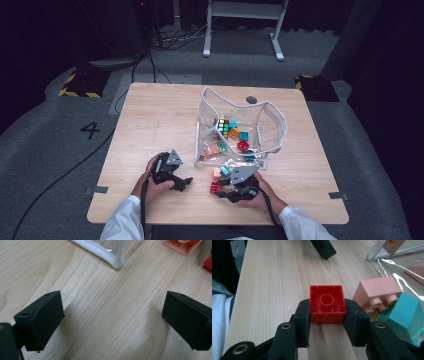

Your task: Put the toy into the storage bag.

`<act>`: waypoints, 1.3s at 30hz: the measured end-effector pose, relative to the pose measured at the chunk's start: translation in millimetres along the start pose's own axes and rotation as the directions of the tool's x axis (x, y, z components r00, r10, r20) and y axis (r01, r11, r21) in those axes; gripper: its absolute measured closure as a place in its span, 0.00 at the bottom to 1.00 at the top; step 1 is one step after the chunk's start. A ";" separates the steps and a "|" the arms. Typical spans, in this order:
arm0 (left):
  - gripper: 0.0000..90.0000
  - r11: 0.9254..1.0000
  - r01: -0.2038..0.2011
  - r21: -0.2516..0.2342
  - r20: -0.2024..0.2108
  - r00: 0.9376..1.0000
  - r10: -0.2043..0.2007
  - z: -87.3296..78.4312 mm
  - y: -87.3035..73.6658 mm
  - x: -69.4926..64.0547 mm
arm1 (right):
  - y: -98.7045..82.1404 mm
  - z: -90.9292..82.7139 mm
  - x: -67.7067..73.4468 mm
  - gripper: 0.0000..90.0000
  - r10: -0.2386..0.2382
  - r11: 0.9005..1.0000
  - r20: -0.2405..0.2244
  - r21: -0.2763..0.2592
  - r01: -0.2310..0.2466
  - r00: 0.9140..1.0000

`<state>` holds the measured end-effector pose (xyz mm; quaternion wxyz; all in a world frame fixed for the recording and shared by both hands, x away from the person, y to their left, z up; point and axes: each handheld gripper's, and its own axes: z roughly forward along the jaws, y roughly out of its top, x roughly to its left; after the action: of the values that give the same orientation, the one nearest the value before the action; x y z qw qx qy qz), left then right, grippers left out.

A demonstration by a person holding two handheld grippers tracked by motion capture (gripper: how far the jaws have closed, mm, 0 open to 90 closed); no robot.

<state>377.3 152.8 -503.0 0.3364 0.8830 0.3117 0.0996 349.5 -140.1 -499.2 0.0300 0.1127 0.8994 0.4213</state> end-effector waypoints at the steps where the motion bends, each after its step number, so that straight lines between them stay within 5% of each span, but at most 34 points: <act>1: 0.04 1.000 0.001 0.002 -0.001 1.000 -0.001 -0.1 0.0 0.0 | -0.8 -2.6 -0.4 0.66 -0.005 1.000 0.000 -0.004 0.005 1.000; 3: 0.04 1.000 0.001 0.001 -0.001 1.000 -0.001 -0.1 0.0 0.0 | -2.4 -10.4 -3.5 0.66 -0.031 0.999 0.015 -0.021 0.031 0.999; 5: 0.04 1.000 0.001 -0.003 0.004 1.000 -0.001 0.3 0.0 -0.1 | -3.7 -22.7 -4.6 0.66 0.014 1.000 0.022 -0.023 -0.013 1.000; 7: 0.04 1.000 0.001 0.003 -0.006 1.000 -0.001 -0.5 0.0 -0.1 | -5.5 -33.1 -10.1 0.66 -0.017 0.998 0.032 -0.066 0.019 0.999; 12: 0.04 1.000 0.001 0.001 -0.002 1.000 -0.001 -0.1 0.0 0.0 | -19.7 -63.0 -12.1 0.66 0.042 0.997 0.072 -0.060 -0.038 0.997; 15: 0.04 1.000 0.001 0.001 -0.002 1.000 -0.001 -0.1 0.0 -0.1 | -32.3 -78.4 -15.8 0.66 0.034 0.998 0.107 -0.062 -0.027 0.994; 23: 0.04 1.000 0.008 0.007 -0.009 1.000 -0.008 -0.8 -0.2 -0.5 | -61.4 -123.1 -26.9 0.66 0.101 0.993 0.212 -0.075 -0.087 0.972; 27: 0.04 1.000 0.001 -0.004 0.006 1.000 -0.001 0.5 0.0 -0.2 | -70.1 -141.2 -37.5 0.66 0.139 0.988 0.270 -0.104 -0.115 0.953; 36: 0.04 1.000 0.000 0.001 -0.003 1.000 0.000 -0.1 0.0 0.0 | -71.1 -181.4 -73.8 0.66 0.198 0.979 0.436 -0.139 -0.151 0.878; 39: 0.04 1.000 0.000 0.000 -0.002 1.000 0.000 0.0 0.0 0.0 | -64.8 -192.1 -85.0 0.66 0.204 0.977 0.454 -0.146 -0.154 0.867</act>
<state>377.3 152.8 -502.9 0.3360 0.8829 0.3122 0.1003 392.1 -343.9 -428.7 0.2120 0.2918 0.8278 0.4296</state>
